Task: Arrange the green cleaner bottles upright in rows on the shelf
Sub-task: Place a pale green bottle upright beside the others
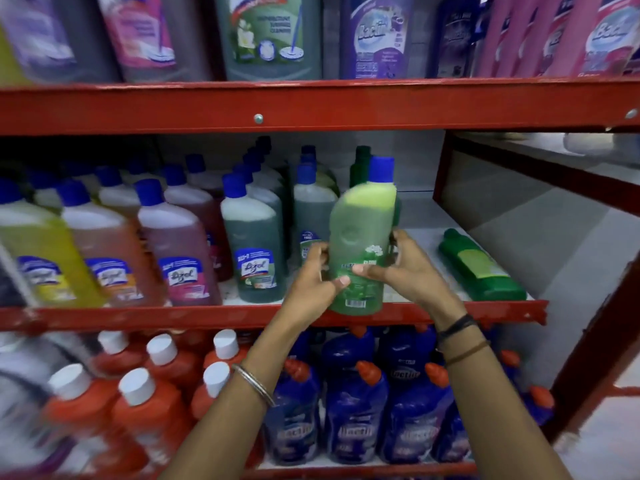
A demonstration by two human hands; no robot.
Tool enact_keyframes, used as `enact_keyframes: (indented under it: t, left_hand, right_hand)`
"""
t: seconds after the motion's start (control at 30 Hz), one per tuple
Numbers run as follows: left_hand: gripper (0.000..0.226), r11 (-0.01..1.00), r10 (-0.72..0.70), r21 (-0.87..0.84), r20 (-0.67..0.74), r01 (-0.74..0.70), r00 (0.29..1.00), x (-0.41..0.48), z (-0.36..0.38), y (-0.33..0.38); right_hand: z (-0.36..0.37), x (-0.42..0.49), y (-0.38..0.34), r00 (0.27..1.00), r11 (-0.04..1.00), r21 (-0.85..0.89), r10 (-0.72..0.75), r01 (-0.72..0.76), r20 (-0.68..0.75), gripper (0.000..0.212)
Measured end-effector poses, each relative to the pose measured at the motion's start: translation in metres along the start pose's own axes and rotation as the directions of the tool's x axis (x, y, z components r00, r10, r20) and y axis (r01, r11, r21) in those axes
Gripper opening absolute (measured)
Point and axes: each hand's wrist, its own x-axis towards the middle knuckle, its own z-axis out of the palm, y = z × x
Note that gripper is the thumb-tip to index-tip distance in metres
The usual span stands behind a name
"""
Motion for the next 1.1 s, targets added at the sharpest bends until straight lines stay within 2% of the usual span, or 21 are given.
enact_keyframes:
  t: [0.1,0.3,0.47,0.53,0.63,0.73,0.83,0.9,1.0,1.1]
  left_hand:
    - [0.051,0.996,0.047,0.084,-0.133,-0.036,0.990,0.004,-0.020,-0.013]
    - [0.049,0.980,0.043,0.198,-0.192,-0.004,0.980,0.005,-0.031,-0.030]
    - [0.047,0.959,0.115,0.281,-0.239,-0.044,0.964,0.004,-0.032,-0.042]
    - [0.038,0.936,0.194,0.338,-0.251,-0.102,0.948,0.001,-0.031,-0.045]
    - [0.019,0.876,0.358,0.416,-0.224,-0.244,0.906,-0.004,-0.030,-0.050]
    - [0.018,0.858,0.416,0.408,-0.195,-0.312,0.889,-0.005,-0.032,-0.057]
    - [0.030,0.880,0.391,0.345,-0.138,-0.326,0.910,-0.005,-0.040,-0.058]
    - [0.038,0.897,0.349,0.322,-0.099,-0.302,0.932,-0.003,-0.042,-0.056]
    - [0.048,0.908,0.266,0.351,-0.066,-0.227,0.962,0.001,-0.035,-0.051]
    - [0.066,0.945,0.167,0.299,-0.079,-0.136,0.983,0.008,-0.023,-0.051]
  right_hand:
    - [0.029,0.013,-0.007,0.998,0.998,-0.010,-0.059,0.059,0.007,0.062]
    - [0.062,0.031,0.018,0.998,0.999,0.029,-0.035,0.033,0.049,0.064]
    - [0.063,0.031,0.039,0.997,0.999,-0.039,-0.007,0.004,-0.074,0.074]
    - [0.065,0.027,0.038,0.996,0.999,-0.029,-0.020,0.017,-0.089,0.065]
    - [0.072,0.020,0.030,0.996,0.998,-0.033,-0.059,0.057,-0.064,0.040]
    - [0.082,0.021,0.024,0.996,0.997,-0.058,-0.052,0.049,-0.067,0.043]
    - [0.086,0.028,0.023,0.992,0.986,-0.158,-0.074,0.057,-0.099,0.051]
    - [0.081,0.032,0.025,0.996,0.995,-0.079,-0.065,0.060,-0.060,0.047]
    - [0.068,0.033,0.032,0.994,0.988,0.154,-0.038,0.023,0.098,0.039]
    - [0.060,0.034,0.042,0.993,0.990,0.141,-0.038,0.022,0.111,0.024]
